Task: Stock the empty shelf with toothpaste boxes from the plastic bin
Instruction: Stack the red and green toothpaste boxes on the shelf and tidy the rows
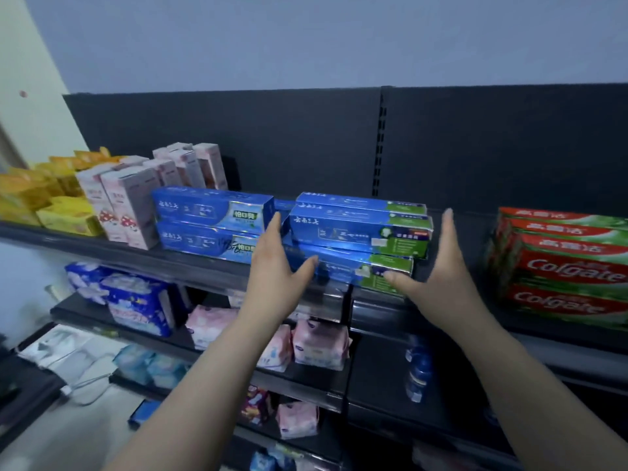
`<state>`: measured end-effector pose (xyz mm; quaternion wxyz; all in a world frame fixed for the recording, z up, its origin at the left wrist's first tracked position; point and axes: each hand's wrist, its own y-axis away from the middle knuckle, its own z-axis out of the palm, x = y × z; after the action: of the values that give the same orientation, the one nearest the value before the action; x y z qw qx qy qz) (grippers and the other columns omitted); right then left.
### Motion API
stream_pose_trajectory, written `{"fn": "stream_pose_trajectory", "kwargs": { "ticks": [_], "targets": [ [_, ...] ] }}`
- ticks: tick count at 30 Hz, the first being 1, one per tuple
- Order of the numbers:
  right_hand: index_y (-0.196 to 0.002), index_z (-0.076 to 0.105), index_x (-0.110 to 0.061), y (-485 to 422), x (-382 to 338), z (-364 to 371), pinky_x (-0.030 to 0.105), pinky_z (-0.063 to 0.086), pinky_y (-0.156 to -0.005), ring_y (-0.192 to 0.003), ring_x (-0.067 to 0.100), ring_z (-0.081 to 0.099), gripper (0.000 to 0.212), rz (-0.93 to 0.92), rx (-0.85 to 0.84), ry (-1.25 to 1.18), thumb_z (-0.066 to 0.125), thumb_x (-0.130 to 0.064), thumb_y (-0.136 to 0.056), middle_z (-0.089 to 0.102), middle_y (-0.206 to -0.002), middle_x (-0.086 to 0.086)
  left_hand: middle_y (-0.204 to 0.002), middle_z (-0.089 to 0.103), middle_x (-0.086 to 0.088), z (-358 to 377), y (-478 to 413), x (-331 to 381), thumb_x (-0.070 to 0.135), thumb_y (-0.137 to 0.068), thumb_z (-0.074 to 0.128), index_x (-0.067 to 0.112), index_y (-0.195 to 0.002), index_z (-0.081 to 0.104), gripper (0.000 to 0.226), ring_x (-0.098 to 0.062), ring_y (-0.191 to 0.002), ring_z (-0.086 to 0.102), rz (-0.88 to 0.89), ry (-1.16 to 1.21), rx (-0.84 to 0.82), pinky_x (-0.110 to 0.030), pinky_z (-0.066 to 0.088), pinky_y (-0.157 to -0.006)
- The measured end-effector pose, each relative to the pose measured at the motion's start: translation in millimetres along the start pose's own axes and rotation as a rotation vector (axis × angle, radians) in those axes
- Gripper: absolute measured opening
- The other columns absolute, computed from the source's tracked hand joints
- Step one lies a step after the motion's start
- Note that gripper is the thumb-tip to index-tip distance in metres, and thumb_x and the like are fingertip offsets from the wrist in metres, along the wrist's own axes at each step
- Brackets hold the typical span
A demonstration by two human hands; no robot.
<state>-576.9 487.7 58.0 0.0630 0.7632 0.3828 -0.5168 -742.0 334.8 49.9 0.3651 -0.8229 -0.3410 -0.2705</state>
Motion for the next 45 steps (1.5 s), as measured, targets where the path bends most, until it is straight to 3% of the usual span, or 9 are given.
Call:
{"fn": "stream_pose_trajectory", "kwargs": {
  "ticks": [2,5,18,22,25,28,32,39,45],
  "targets": [
    [-0.149,-0.014,-0.035,-2.2,-0.5,3.3,0.015,0.03,-0.092,-0.117,0.0,0.043,0.121,0.057,-0.025,0.003,0.08,-0.018,-0.075,0.04,-0.135,-0.022,-0.15,0.034,-0.003,2.5,-3.3,0.0,0.031,-0.083,0.07,0.016,-0.151,0.012,0.09,-0.02,-0.138,0.031,0.052,-0.006,-0.029,-0.041,0.032,-0.112],
    [-0.15,-0.01,-0.031,-1.6,-2.0,8.2,0.009,0.028,-0.082,-0.106,-0.004,0.043,0.116,0.069,-0.011,0.073,0.078,-0.016,-0.076,0.042,-0.119,-0.027,-0.152,0.029,-0.006,5.4,-7.4,-2.7,0.032,-0.085,0.067,0.011,-0.151,0.007,0.092,-0.023,-0.14,0.026,0.101,-0.025,-0.072,-0.037,0.026,-0.114],
    [-0.151,-0.001,-0.035,-13.3,-2.0,-14.6,0.025,0.031,-0.099,-0.123,0.001,0.033,0.112,0.184,-0.052,-0.026,0.079,-0.023,-0.074,0.029,-0.151,-0.012,-0.139,0.039,-0.004,11.9,-28.1,-4.2,0.043,-0.075,0.073,0.018,-0.147,0.022,0.091,-0.018,-0.131,0.034,-0.001,0.159,-0.176,-0.035,0.031,-0.109],
    [-0.152,0.003,-0.035,-20.9,-5.0,-6.5,0.026,0.033,-0.1,-0.122,0.004,0.041,0.111,0.217,-0.082,-0.24,0.073,-0.046,-0.065,0.041,-0.139,-0.016,-0.153,0.022,-0.001,13.2,-26.3,5.2,0.062,-0.073,0.064,0.022,-0.151,0.009,0.104,-0.017,-0.142,0.019,-0.052,0.215,-0.206,-0.038,0.022,-0.114],
    [-0.15,0.013,-0.038,-21.9,2.1,-0.4,0.035,0.038,-0.108,-0.12,0.005,0.052,0.115,0.19,-0.08,-0.277,0.075,-0.054,-0.054,0.054,-0.131,-0.017,-0.147,0.034,0.0,12.6,-30.5,7.0,0.075,-0.063,0.057,0.024,-0.147,0.021,0.104,-0.018,-0.137,0.029,-0.076,0.253,-0.23,-0.043,0.028,-0.113],
    [-0.145,0.026,-0.039,-23.4,3.5,-2.8,0.036,0.041,-0.105,-0.116,0.005,0.055,0.101,0.197,-0.075,-0.341,0.074,-0.055,-0.057,0.057,-0.128,-0.016,-0.141,0.04,0.0,7.8,-34.3,8.2,0.073,-0.069,0.056,0.026,-0.142,0.032,0.09,-0.017,-0.134,0.034,-0.087,0.27,-0.264,-0.041,0.032,-0.11],
    [-0.133,0.049,-0.034,-32.6,1.3,-2.0,0.045,0.04,-0.105,-0.117,0.013,0.058,0.076,0.274,-0.067,-0.573,0.053,-0.075,-0.069,0.06,-0.131,-0.004,-0.157,0.018,0.006,6.7,-42.7,15.1,0.081,-0.075,0.029,0.027,-0.151,0.018,0.094,-0.016,-0.144,0.018,-0.288,0.456,-0.275,-0.041,0.017,-0.117],
    [-0.118,0.066,-0.026,-43.8,1.9,3.4,0.047,0.048,-0.096,-0.105,0.024,0.066,0.062,0.369,0.016,-0.74,0.032,-0.069,-0.088,0.07,-0.114,0.005,-0.133,0.058,0.007,21.5,-64.1,1.6,0.095,-0.046,0.046,0.039,-0.125,0.058,0.098,-0.019,-0.122,0.054,-0.585,0.834,-0.334,-0.047,0.037,-0.107],
    [-0.12,0.063,-0.017,-54.2,-7.0,-5.9,0.047,0.05,-0.091,-0.104,0.031,0.066,0.067,0.479,0.083,-0.759,0.032,-0.069,-0.09,0.07,-0.111,0.012,-0.1,0.072,0.001,17.4,-67.3,18.6,0.076,-0.08,0.041,0.03,-0.103,0.068,0.058,-0.021,-0.095,0.067,-0.604,0.87,-0.37,-0.039,0.053,-0.084]
  ]
}}
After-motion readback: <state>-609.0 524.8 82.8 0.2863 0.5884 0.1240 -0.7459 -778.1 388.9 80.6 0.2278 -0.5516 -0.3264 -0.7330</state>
